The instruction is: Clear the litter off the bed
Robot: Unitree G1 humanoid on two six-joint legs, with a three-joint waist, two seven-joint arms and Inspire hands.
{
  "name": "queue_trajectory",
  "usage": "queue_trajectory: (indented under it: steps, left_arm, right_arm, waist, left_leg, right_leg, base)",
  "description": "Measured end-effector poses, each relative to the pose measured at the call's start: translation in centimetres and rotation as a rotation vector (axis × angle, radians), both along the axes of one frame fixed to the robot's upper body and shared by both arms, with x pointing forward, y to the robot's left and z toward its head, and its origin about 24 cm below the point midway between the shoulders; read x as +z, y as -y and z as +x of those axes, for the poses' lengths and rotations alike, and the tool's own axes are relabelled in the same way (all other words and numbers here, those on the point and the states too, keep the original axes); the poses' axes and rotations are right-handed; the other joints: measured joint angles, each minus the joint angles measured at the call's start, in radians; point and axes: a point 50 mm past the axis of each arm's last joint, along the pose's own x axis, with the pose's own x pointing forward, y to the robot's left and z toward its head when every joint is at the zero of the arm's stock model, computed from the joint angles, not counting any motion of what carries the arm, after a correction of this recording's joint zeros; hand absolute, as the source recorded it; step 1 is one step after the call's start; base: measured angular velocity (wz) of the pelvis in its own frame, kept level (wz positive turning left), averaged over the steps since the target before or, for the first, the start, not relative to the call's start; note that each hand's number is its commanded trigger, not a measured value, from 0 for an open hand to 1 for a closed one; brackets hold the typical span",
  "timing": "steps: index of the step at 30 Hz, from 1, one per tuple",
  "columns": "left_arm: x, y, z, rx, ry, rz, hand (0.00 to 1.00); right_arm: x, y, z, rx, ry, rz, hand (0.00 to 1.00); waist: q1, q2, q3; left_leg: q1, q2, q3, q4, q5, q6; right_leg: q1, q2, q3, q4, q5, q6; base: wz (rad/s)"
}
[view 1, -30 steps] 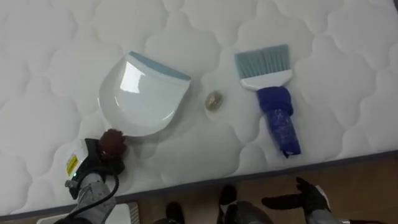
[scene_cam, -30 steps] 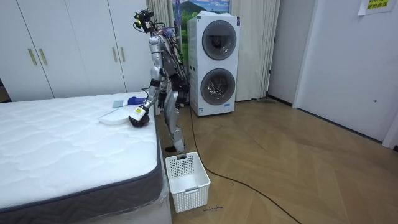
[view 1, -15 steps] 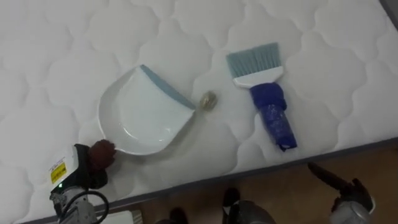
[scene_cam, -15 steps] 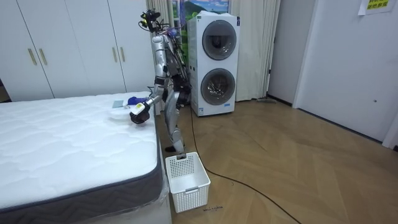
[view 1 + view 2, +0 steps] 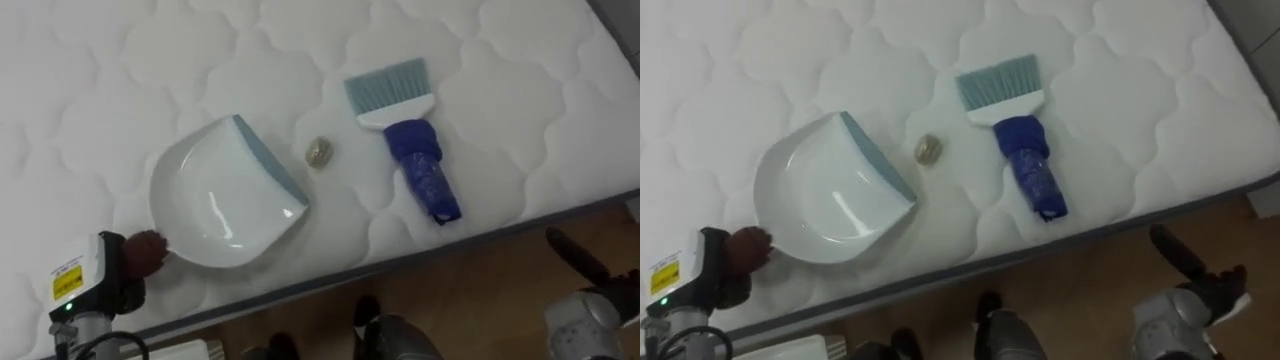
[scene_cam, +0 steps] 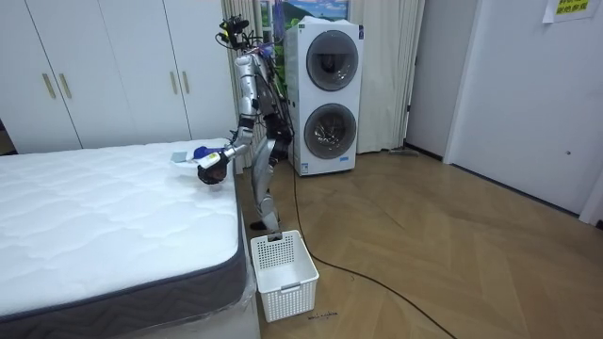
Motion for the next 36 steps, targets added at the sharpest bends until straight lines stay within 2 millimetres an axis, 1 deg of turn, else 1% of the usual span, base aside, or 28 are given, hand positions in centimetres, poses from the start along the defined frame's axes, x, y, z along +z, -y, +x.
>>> queue_trajectory:
  steps: [1,2,4,5,7,8,10,11,13,15,16,18,21,24,25,27,28,29,30,31,34,36]
  left_arm:
    - [0.0,0.0,0.0,-0.007,-0.004,0.005,1.00]
    - [0.0,0.0,0.0,-0.010,-0.006,0.008,1.00]
    - [-0.2,0.1,-0.2,-0.023,-0.021,0.020,1.00]
    - [-0.2,0.1,-0.2,-0.025,-0.026,0.022,1.00]
    - [-0.5,0.2,-0.5,-0.038,-0.048,0.034,1.00]
    - [-0.6,0.2,-0.6,-0.040,-0.054,0.036,1.00]
    - [-0.7,0.2,-0.7,-0.039,-0.066,0.038,1.00]
    - [-0.7,0.2,-0.8,-0.039,-0.071,0.039,1.00]
    - [-1.0,0.2,-1.1,-0.045,-0.094,0.038,1.00]
    - [-1.1,0.3,-1.2,-0.054,-0.113,0.037,1.00]
    - [-1.2,0.3,-1.2,-0.053,-0.120,0.034,1.00]
    - [-1.2,0.3,-1.0,-0.055,-0.132,0.030,1.00]
    - [-1.2,0.3,-0.8,-0.059,-0.152,0.027,1.00]
    - [-0.9,0.5,0.1,-0.070,-0.147,0.022,1.00]
    - [-0.7,0.5,0.4,-0.070,-0.139,0.023,1.00]
    - [-0.5,0.6,0.8,-0.072,-0.130,0.024,1.00]
    - [-0.4,0.7,1.2,-0.075,-0.121,0.024,1.00]
    - [-0.3,0.7,1.3,-0.077,-0.117,0.024,1.00]
    - [-0.1,0.8,1.8,-0.082,-0.105,0.023,1.00]
    - [0.1,0.9,2.0,-0.084,-0.099,0.024,1.00]
    - [0.3,0.9,2.5,-0.084,-0.103,0.026,1.00]
    - [0.3,1.0,2.6,-0.091,-0.114,0.023,1.00]
  right_arm:
    - [0.6,-0.1,0.4,0.030,-0.009,-0.071,0.00]
    - [0.9,-0.1,0.6,0.043,-0.008,-0.105,0.00]
    - [2.4,-0.4,1.5,0.096,-0.003,-0.247,0.00]
    - [2.8,-0.6,1.8,0.111,0.000,-0.282,0.00]
    - [4.4,-1.4,3.0,0.168,0.038,-0.404,0.00]
    - [4.9,-1.6,3.3,0.182,0.050,-0.430,0.00]
    - [6.4,-2.8,4.5,0.236,0.104,-0.535,0.00]
    - [6.7,-3.2,4.7,0.253,0.115,-0.558,0.00]
    - [7.8,-4.8,5.7,0.325,0.165,-0.643,0.00]
    - [8.4,-5.5,6.3,0.364,0.191,-0.690,0.00]
    - [8.6,-5.8,6.4,0.378,0.198,-0.715,0.00]
    - [8.7,-6.1,6.6,0.383,0.202,-0.721,0.00]
    - [8.4,-6.6,6.6,0.412,0.196,-0.724,0.00]
    - [8.1,-6.6,6.6,0.434,0.180,-0.720,0.00]
    - [8.1,-6.8,6.9,0.453,0.183,-0.721,0.00]
    - [8.3,-7.1,7.2,0.479,0.188,-0.725,0.00]
    - [8.3,-7.4,7.4,0.500,0.189,-0.727,0.00]
    - [8.3,-7.5,7.6,0.510,0.189,-0.728,0.00]
    - [8.3,-7.6,7.8,0.525,0.187,-0.730,0.00]
    - [8.2,-7.7,7.9,0.543,0.178,-0.732,0.00]
    - [7.8,-8.3,8.0,0.601,0.168,-0.733,0.00]
    - [7.4,-8.6,8.1,0.639,0.151,-0.729,0.00]
  waist:
    - [-0.001,0.000,-0.0003]
    - [-0.001,0.000,-0.0003]
    - [-0.005,0.000,-0.0004]
    - [-0.005,0.000,-0.0005]
    - [-0.003,-0.001,-0.0006]
    - [-0.002,-0.001,-0.0008]
    - [-0.001,-0.003,-0.0016]
    - [0.000,-0.004,-0.0022]
    - [0.004,-0.007,-0.0020]
    - [0.011,-0.011,-0.0013]
    - [0.020,-0.014,-0.0004]
    - [0.028,-0.019,0.0015]
    - [0.038,-0.019,0.0019]
    - [0.056,-0.019,0.0037]
    - [0.058,-0.019,0.0068]
    - [0.063,-0.019,0.0093]
    - [0.069,-0.019,0.0153]
    - [0.071,-0.019,0.0190]
    - [0.079,-0.019,0.0269]
    - [0.084,-0.019,0.0281]
    - [0.087,-0.021,0.0294]
    - [0.095,-0.021,0.0294]
  left_leg:
    - [0.000,0.000,0.000,0.000,0.000,0.000]
    - [0.001,0.000,0.000,0.000,0.000,0.000]
    - [0.003,-0.002,0.001,-0.001,0.000,0.000]
    - [0.004,-0.003,0.001,-0.002,0.000,0.000]
    - [0.012,-0.008,0.002,-0.010,0.001,0.001]
    - [0.014,-0.011,0.002,-0.014,0.002,0.001]
    - [0.018,-0.016,0.001,-0.020,0.004,0.002]
    - [0.018,-0.016,0.001,-0.020,0.004,0.002]
    - [0.019,-0.017,0.000,-0.020,0.004,0.002]
    - [0.020,-0.016,0.000,-0.021,0.005,0.002]
    - [0.019,-0.015,0.000,-0.020,0.004,0.002]
    - [0.017,-0.013,-0.003,-0.020,0.004,0.002]
    - [0.013,-0.012,-0.004,-0.017,0.001,0.007]
    - [0.009,-0.013,-0.005,-0.016,-0.001,0.011]
    - [0.006,-0.014,-0.005,-0.016,-0.002,0.012]
    - [-0.002,-0.015,-0.005,-0.015,-0.003,0.013]
    - [-0.003,-0.014,-0.005,-0.015,-0.003,0.014]
    - [-0.004,-0.014,-0.005,-0.015,-0.003,0.014]
    - [-0.005,-0.014,-0.005,-0.015,-0.003,0.014]
    - [-0.012,-0.015,-0.007,-0.015,-0.003,0.014]
    - [-0.025,-0.018,-0.014,-0.009,-0.004,0.014]
    - [-0.026,-0.016,-0.014,-0.001,-0.005,0.014]
  right_leg:
    - [0.000,0.000,0.000,0.000,0.000,0.000]
    - [0.000,0.000,0.000,0.000,0.000,0.000]
    - [0.000,-0.003,0.000,0.003,0.000,0.000]
    - [0.000,-0.004,0.000,0.006,0.000,0.000]
    - [0.000,-0.007,0.006,0.009,-0.001,0.001]
    - [0.000,-0.009,0.008,0.010,-0.001,0.001]
    - [0.001,-0.014,0.008,0.015,-0.004,0.003]
    - [0.001,-0.014,0.008,0.015,-0.005,0.003]
    - [0.001,-0.015,0.008,0.016,-0.005,0.003]
    - [0.002,-0.015,0.008,0.016,-0.006,0.004]
    - [0.003,-0.015,0.007,0.015,-0.006,0.004]
    - [0.003,-0.017,0.004,0.015,-0.007,0.005]
    - [0.002,-0.022,-0.002,0.016,-0.010,0.008]
    - [0.000,-0.027,-0.009,0.016,-0.013,0.011]
    - [-0.002,-0.028,-0.009,0.016,-0.014,0.012]
    - [-0.008,-0.029,-0.009,0.016,-0.014,0.012]
    - [-0.010,-0.029,-0.010,0.016,-0.014,0.012]
    - [-0.011,-0.029,-0.010,0.016,-0.014,0.012]
    - [-0.013,-0.029,-0.011,0.016,-0.014,0.013]
    - [-0.018,-0.029,-0.012,0.019,-0.015,0.013]
    - [-0.030,-0.035,-0.017,0.036,-0.025,0.014]
    - [-0.030,-0.035,-0.019,0.037,-0.027,0.014]
  base:
    - [0.00]
    - [0.00]
    - [0.00]
    - [0.00]
    - [0.00]
    - [0.00]
    - [0.05]
    - [0.00]
    - [0.00]
    - [0.00]
    - [0.00]
    - [0.06]
    - [0.05]
    - [0.05]
    - [0.03]
    - [0.00]
    - [0.00]
    - [0.00]
    - [0.00]
    - [0.04]
    - [0.11]
    - [0.03]
